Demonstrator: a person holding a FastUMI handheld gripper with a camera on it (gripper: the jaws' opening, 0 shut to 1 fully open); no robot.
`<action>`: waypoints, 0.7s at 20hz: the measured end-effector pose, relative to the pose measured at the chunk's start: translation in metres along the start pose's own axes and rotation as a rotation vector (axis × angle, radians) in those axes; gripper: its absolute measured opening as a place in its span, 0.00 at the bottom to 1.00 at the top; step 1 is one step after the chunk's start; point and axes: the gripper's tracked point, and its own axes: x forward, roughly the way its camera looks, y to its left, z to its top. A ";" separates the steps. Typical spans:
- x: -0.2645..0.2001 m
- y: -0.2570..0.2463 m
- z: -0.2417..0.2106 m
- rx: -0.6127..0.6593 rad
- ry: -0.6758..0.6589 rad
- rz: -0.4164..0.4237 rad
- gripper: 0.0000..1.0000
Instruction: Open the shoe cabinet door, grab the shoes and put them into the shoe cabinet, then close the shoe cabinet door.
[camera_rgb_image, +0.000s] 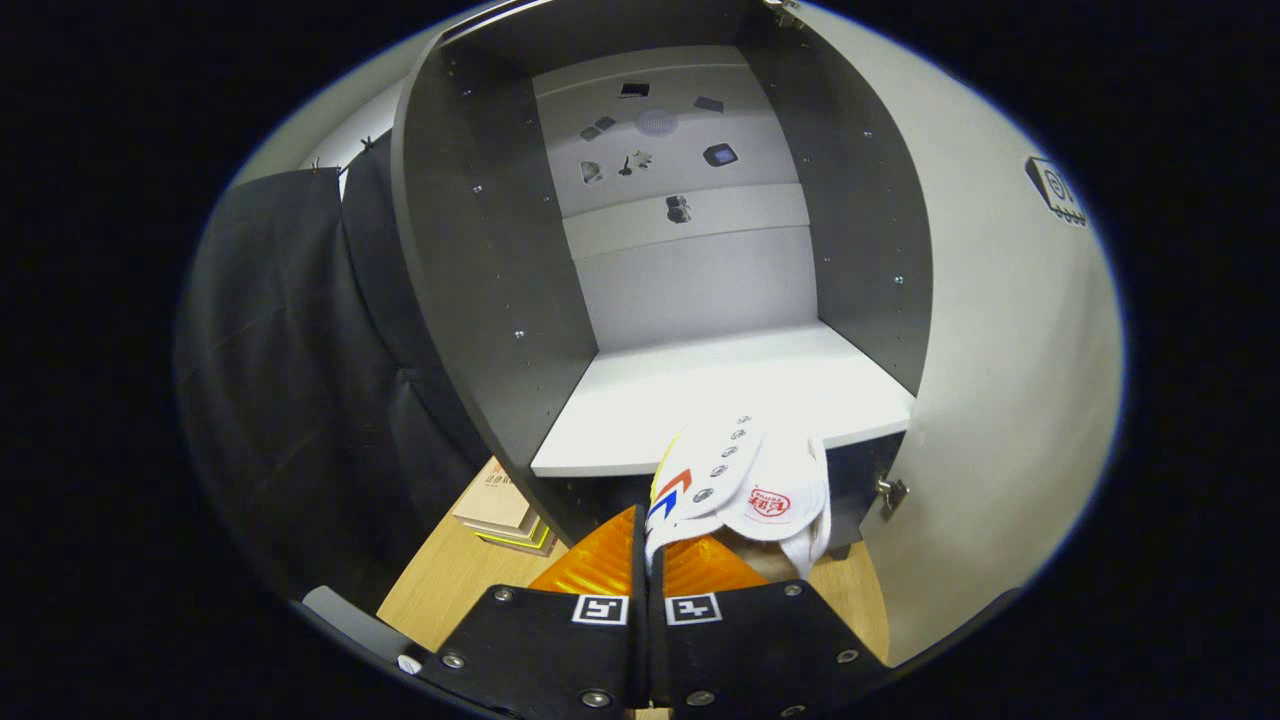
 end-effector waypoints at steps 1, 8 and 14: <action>0.004 -0.001 0.005 -0.009 0.001 0.001 0.00; 0.047 -0.005 0.034 -0.029 0.029 0.020 0.00; 0.101 -0.010 0.062 -0.055 0.072 0.031 0.00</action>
